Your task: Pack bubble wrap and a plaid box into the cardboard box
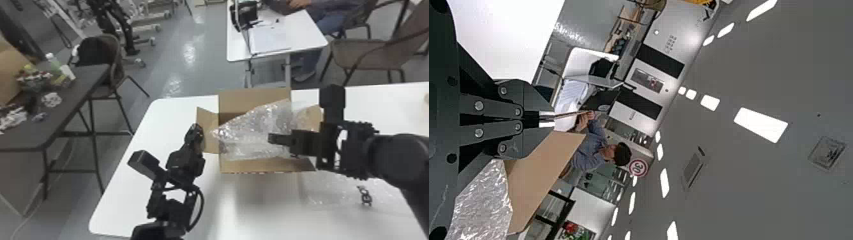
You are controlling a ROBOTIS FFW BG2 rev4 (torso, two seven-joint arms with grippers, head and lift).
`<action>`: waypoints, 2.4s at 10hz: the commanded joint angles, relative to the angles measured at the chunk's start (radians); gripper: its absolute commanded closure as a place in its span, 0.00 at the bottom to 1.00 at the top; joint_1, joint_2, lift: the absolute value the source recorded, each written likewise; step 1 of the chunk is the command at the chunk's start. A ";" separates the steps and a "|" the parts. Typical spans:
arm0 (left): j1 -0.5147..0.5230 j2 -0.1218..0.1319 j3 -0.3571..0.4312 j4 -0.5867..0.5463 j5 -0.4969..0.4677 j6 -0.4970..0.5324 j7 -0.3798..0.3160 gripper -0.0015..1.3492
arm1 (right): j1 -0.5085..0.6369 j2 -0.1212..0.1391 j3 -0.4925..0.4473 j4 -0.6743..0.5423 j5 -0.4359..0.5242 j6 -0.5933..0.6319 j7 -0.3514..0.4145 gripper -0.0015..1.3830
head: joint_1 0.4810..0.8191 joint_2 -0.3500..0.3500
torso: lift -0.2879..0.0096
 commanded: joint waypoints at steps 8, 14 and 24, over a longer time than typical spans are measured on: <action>0.007 0.005 0.022 0.000 0.020 0.017 0.000 0.89 | 0.169 -0.104 -0.157 -0.404 0.098 -0.252 0.210 0.08 | 0.55 0.88 | 0.60; 0.019 0.015 0.035 -0.001 0.023 0.018 0.000 0.89 | 0.499 -0.092 -0.400 -0.375 0.351 -0.922 0.581 0.13 | 0.59 0.69 | 0.60; 0.036 0.010 0.045 -0.001 0.024 0.024 0.000 0.89 | 0.724 0.001 -0.785 -0.246 0.532 -1.122 0.466 0.20 | 0.63 0.28 | 0.60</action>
